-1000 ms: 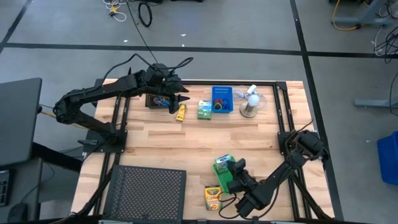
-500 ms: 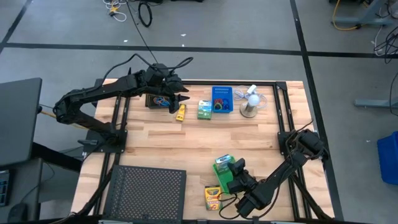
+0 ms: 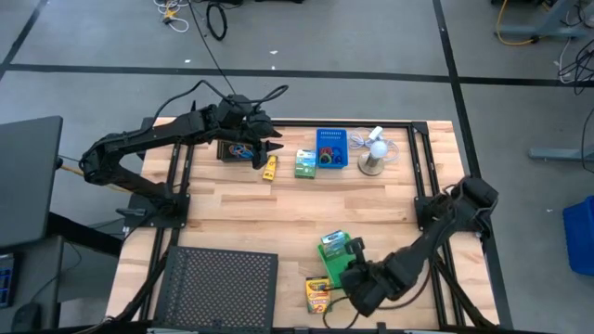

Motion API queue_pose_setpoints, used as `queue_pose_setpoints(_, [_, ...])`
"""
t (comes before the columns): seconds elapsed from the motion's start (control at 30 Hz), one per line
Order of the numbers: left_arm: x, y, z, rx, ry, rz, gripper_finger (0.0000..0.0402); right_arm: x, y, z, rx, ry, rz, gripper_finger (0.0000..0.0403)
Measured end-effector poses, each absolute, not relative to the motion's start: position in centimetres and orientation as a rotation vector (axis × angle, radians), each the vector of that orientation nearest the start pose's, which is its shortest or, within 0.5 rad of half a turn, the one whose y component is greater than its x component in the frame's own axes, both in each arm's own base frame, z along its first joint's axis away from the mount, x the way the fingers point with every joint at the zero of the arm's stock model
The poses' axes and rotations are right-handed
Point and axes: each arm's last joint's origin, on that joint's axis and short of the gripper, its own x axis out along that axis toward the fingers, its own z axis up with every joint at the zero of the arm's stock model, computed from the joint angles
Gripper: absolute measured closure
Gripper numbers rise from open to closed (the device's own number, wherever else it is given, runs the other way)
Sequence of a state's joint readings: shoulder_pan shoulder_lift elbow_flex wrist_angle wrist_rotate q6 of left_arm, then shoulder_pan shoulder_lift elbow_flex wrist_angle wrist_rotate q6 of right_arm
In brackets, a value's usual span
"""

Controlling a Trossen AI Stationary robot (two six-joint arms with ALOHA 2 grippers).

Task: Pick & Place Office Desk Supplies
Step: Put the middle large crayon box into the green bin

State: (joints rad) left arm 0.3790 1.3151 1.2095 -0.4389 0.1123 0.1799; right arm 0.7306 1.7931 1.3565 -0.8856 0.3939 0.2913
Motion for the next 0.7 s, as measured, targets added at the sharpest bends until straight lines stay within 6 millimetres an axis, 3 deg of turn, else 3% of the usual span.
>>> queue_pose_setpoints(0.3, [26.7, 10.3, 34.3, 0.041, 0.549, 0.212, 0.0236, 28.5, 19.6, 19.1, -0.390, 1.217, 0.183, 0.0402])
queue_pose_setpoints(0.47, [26.7, 10.3, 34.3, 0.042, 0.549, 0.212, 0.0236, 28.4, 18.8, 17.4, -0.357, 1.231, 0.198, 0.0402])
queue_pose_setpoints(0.7, [26.7, 10.3, 34.3, 0.042, 0.549, 0.212, 0.0236, 28.2, 18.4, 16.4, -0.371, 1.203, 0.156, 0.0403])
